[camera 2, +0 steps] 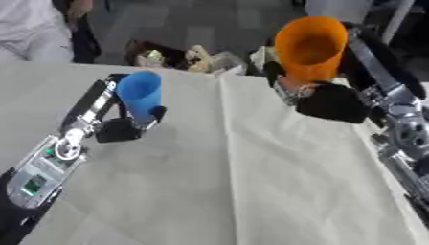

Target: Pour the contents of one cup into another cup.

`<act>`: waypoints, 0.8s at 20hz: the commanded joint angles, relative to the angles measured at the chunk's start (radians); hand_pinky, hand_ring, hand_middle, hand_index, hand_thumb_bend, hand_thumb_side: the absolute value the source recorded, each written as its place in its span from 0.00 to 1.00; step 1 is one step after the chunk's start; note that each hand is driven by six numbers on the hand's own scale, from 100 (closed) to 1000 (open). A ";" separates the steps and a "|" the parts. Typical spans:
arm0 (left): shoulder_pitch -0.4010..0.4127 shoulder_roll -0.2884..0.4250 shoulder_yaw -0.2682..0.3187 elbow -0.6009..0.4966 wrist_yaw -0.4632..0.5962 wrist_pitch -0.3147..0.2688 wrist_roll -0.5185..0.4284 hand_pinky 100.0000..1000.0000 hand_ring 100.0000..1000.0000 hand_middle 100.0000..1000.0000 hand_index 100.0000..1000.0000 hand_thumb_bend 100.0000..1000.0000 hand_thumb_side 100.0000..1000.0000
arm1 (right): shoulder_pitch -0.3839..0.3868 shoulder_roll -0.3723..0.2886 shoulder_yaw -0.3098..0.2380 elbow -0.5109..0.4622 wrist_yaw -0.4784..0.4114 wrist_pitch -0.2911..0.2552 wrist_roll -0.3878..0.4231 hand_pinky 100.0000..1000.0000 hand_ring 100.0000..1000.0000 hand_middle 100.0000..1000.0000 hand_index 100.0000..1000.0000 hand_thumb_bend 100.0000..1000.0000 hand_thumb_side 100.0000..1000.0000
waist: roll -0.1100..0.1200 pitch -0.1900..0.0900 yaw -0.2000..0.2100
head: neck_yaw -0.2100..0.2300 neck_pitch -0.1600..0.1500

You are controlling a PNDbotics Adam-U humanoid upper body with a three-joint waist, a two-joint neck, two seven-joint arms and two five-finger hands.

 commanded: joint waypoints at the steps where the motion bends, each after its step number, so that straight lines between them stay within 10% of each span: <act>1: -0.020 0.028 -0.006 -0.043 0.013 0.015 -0.027 0.22 0.34 0.53 0.33 0.00 0.27 | -0.026 -0.042 -0.017 0.002 -0.010 0.017 0.027 0.16 0.48 0.59 0.52 0.00 0.22 | -0.017 -0.044 0.000 | -0.001 0.011; 16: 0.010 0.052 -0.037 -0.147 0.055 0.034 -0.073 0.22 0.34 0.51 0.31 0.00 0.27 | -0.114 -0.041 0.014 0.127 0.187 0.144 0.250 0.16 0.48 0.58 0.52 0.00 0.28 | -0.027 -0.064 0.005 | -0.022 0.011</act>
